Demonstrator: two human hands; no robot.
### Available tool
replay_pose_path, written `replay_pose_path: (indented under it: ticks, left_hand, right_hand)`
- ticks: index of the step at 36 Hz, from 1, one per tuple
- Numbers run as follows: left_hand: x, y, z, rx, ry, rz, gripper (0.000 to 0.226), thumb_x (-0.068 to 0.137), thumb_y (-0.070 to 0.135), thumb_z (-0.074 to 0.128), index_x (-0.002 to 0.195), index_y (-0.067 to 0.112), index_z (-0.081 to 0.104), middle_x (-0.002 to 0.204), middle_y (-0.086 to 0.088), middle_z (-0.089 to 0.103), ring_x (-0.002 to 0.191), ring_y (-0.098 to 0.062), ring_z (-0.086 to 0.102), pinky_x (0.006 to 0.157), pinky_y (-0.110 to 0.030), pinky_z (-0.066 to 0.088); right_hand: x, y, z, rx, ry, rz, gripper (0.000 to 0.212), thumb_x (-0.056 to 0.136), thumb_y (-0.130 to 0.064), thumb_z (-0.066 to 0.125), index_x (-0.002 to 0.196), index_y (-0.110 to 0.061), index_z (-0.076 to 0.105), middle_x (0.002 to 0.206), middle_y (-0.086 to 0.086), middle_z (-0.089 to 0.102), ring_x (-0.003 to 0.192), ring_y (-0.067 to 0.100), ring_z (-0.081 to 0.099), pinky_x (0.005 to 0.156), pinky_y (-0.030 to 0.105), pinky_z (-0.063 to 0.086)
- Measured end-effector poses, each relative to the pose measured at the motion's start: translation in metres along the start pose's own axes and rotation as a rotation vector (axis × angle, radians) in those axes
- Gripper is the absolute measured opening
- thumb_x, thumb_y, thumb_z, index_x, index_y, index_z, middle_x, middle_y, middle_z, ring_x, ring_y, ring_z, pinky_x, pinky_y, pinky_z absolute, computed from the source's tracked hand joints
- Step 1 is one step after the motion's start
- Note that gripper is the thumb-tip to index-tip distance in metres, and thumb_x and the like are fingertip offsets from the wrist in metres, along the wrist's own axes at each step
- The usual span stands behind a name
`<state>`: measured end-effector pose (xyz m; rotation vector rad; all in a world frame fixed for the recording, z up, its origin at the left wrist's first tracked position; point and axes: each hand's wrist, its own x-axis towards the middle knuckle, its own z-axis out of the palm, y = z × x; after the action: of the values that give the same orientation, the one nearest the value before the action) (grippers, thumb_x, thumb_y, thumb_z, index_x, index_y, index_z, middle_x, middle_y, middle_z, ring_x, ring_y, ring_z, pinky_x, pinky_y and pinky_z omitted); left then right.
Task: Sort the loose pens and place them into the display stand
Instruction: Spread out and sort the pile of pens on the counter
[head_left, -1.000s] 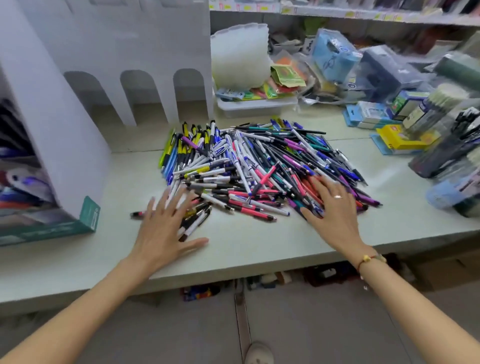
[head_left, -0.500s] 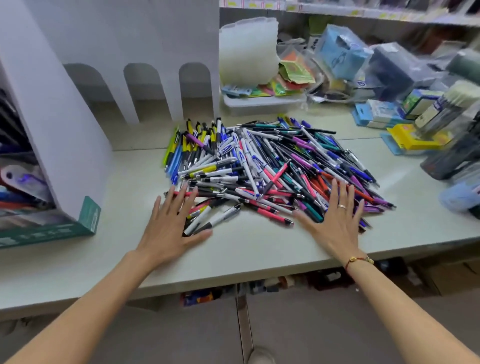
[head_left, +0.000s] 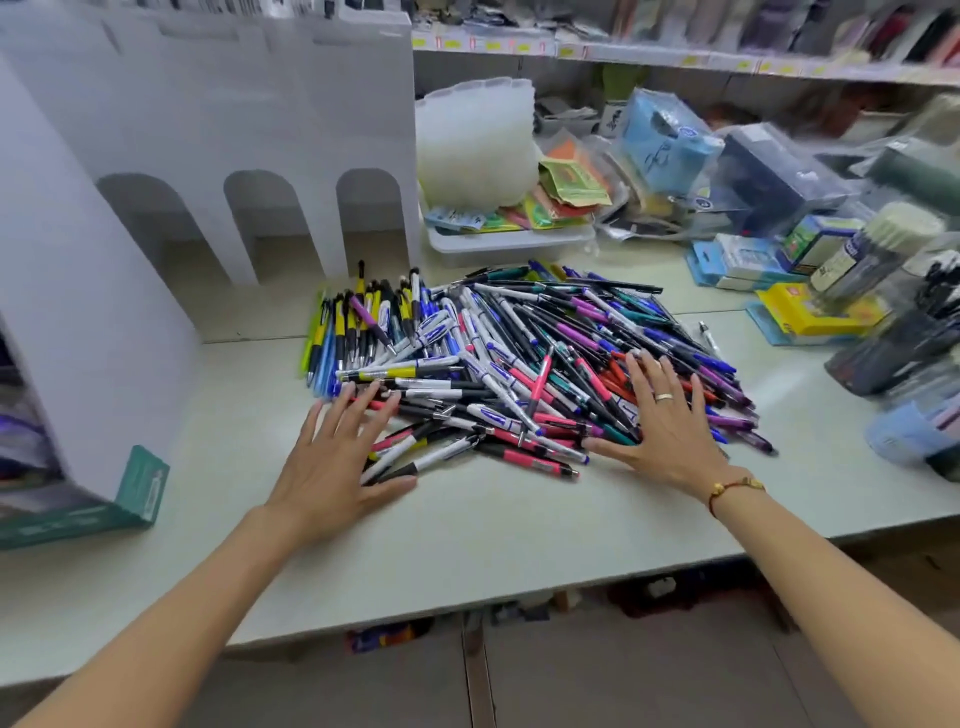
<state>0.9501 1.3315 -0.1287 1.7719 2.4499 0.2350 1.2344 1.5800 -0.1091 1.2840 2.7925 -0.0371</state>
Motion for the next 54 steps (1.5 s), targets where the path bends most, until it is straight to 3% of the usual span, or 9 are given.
replay_pose_path:
  ticks: [4,9,18,23,28,35,44,49,54]
  left_hand:
    - [-0.009,0.004,-0.008,0.000,0.033,-0.040,0.098,0.071,0.089,0.014,0.152,0.034,0.001,0.159,0.008,-0.003,0.147,-0.015,-0.006,0.116,-0.038,-0.006]
    - [-0.041,0.009,-0.003,-0.104,0.158,-0.208,0.089,0.082,0.053,0.064,0.152,0.033,0.013,0.159,0.005,0.015,0.147,-0.020,0.012,0.117,-0.044,0.009]
    - [-0.065,0.007,0.002,-0.120,0.153,-0.419,0.067,0.102,0.036,0.028,0.142,0.030,-0.025,0.153,0.009,-0.026,0.139,-0.015,-0.029,0.115,-0.044,-0.012]
    - [-0.044,-0.013,0.012,-0.170,0.092,-0.295,0.065,0.083,0.050,-0.007,0.142,0.033,-0.027,0.153,0.015,-0.027,0.140,-0.010,-0.032,0.112,-0.034,-0.023]
    - [-0.019,-0.014,0.016,-0.211,0.153,-0.287,0.083,0.076,0.080,-0.013,0.148,0.037,-0.014,0.154,0.019,-0.017,0.142,-0.004,-0.022,0.118,-0.039,-0.013]
    - [-0.018,-0.011,0.013,-0.203,0.117,-0.270,0.100,0.073,0.087,0.024,0.151,0.035,-0.009,0.158,0.015,-0.010,0.145,-0.009,-0.017,0.116,-0.036,-0.016]
    - [-0.041,0.011,-0.007,-0.378,0.121,-0.457,0.107,0.075,0.053,0.073,0.153,0.013,0.011,0.161,-0.002,0.011,0.148,-0.016,0.003,0.120,-0.039,0.000]
    - [-0.037,0.023,-0.008,-0.122,0.103,-0.043,0.100,0.080,0.065,0.060,0.154,0.027,0.005,0.159,0.009,-0.002,0.147,-0.009,-0.006,0.119,-0.035,-0.005]
    - [0.001,0.069,0.000,0.132,-0.001,0.405,0.085,0.087,0.071,0.036,0.154,0.024,0.011,0.160,-0.001,0.015,0.148,-0.022,0.007,0.118,-0.045,0.006]
  right_hand:
    - [-0.019,-0.003,-0.012,0.019,0.029,-0.088,0.127,0.052,-0.102,0.006,0.151,-0.025,-0.018,0.161,-0.002,-0.015,0.145,0.018,-0.021,0.117,0.050,-0.011]
    - [-0.044,-0.066,-0.010,0.070,0.216,-0.265,0.108,0.073,-0.090,0.027,0.154,-0.021,0.011,0.162,0.004,0.006,0.149,0.025,-0.002,0.117,0.051,-0.003]
    - [-0.009,-0.166,0.015,-0.025,0.159,-0.540,0.077,0.089,-0.074,0.021,0.151,-0.028,0.024,0.158,0.003,0.024,0.146,0.030,0.021,0.113,0.053,0.013]
    - [0.018,-0.159,0.019,-0.110,0.198,-0.529,0.079,0.089,-0.074,0.014,0.150,-0.025,0.029,0.152,0.002,0.037,0.141,0.028,0.033,0.113,0.047,0.019]
    - [0.025,-0.160,0.019,-0.109,0.192,-0.432,0.086,0.086,-0.075,0.021,0.147,-0.016,0.035,0.146,0.003,0.047,0.131,0.024,0.047,0.110,0.043,0.024]
    - [0.019,-0.164,0.007,-0.131,0.127,-0.444,0.079,0.083,-0.063,0.031,0.138,-0.010,0.050,0.138,0.010,0.055,0.123,0.028,0.055,0.103,0.050,0.041]
    - [-0.041,-0.135,-0.006,-0.065,0.216,-0.366,0.060,0.088,-0.038,0.062,0.142,-0.019,0.046,0.147,0.007,0.045,0.139,0.030,0.037,0.114,0.053,0.019]
    - [-0.062,-0.090,-0.001,0.074,0.159,-0.292,0.058,0.096,-0.051,0.029,0.147,-0.022,0.037,0.151,0.002,0.039,0.142,0.024,0.031,0.116,0.050,0.019]
    - [-0.065,-0.030,0.007,0.306,0.194,0.041,0.054,0.100,-0.044,0.037,0.147,-0.019,0.035,0.153,0.004,0.035,0.145,0.025,0.022,0.118,0.045,0.010]
